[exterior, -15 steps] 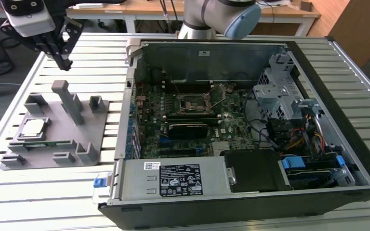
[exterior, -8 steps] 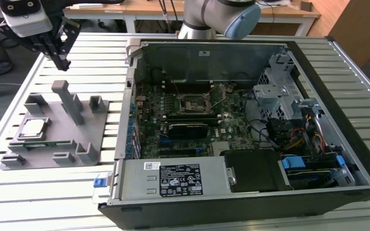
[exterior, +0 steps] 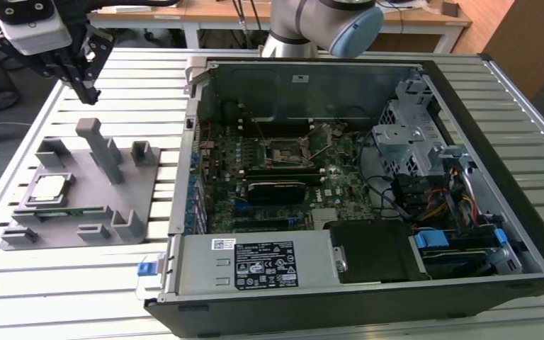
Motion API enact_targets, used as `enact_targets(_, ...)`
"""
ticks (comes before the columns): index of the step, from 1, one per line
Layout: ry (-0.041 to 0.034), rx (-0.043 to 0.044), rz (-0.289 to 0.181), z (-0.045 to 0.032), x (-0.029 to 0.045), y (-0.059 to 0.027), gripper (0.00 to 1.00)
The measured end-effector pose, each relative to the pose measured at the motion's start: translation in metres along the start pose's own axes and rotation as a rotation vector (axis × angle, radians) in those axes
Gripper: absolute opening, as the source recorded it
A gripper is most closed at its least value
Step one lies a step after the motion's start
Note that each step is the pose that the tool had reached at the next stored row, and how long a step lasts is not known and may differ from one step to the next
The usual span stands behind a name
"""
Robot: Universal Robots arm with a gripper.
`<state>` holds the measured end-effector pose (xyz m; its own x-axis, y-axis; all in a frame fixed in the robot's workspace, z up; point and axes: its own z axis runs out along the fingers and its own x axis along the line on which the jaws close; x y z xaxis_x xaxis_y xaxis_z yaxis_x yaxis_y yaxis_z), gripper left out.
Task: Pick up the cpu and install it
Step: 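Reach for the cpu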
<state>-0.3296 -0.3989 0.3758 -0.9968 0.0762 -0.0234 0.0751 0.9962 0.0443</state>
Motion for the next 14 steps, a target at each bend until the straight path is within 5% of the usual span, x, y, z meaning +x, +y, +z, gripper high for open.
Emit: enact_targets(14, -0.0001, 0.0, 0.0, 0.0006, 0.0083, -0.0006, 0.11)
